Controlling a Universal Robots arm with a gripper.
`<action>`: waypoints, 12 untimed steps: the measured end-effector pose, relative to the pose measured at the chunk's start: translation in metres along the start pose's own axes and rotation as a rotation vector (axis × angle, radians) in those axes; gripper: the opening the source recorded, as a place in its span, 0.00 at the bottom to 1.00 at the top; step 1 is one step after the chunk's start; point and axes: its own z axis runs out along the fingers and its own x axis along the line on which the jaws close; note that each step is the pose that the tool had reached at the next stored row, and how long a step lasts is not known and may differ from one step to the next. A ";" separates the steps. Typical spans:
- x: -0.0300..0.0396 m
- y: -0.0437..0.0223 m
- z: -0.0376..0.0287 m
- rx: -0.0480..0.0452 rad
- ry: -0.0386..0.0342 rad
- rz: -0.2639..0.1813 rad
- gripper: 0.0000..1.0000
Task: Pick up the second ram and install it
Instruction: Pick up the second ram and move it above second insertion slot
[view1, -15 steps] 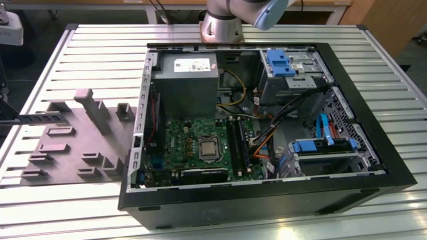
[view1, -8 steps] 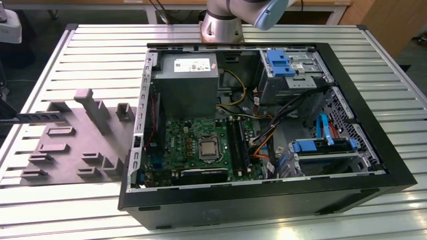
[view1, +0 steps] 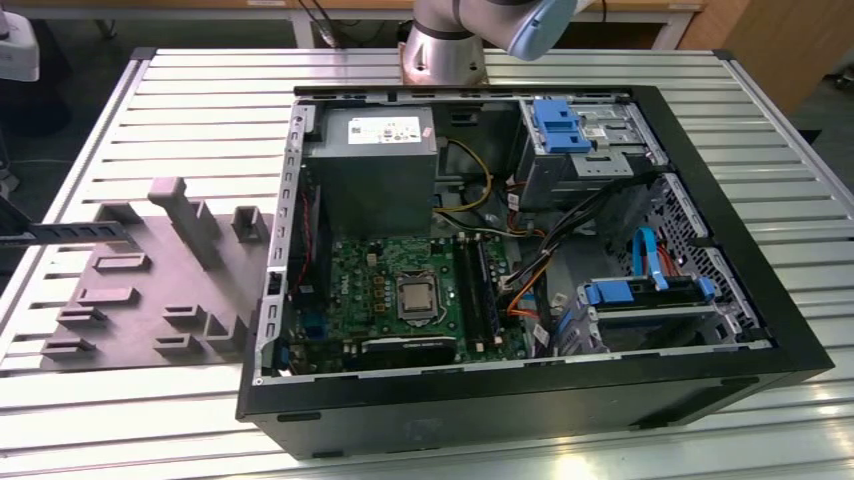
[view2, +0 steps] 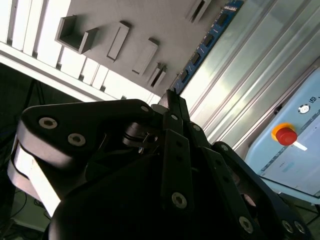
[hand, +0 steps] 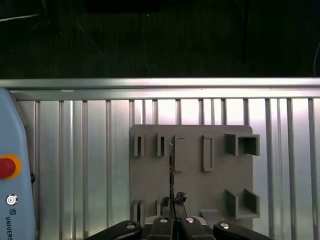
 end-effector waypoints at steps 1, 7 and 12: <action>0.0000 0.0001 -0.0006 0.0000 0.0001 0.000 0.11; -0.0002 0.0002 -0.0034 0.0002 0.0000 0.000 0.11; -0.0003 0.0002 -0.0059 0.0004 0.0001 0.000 0.11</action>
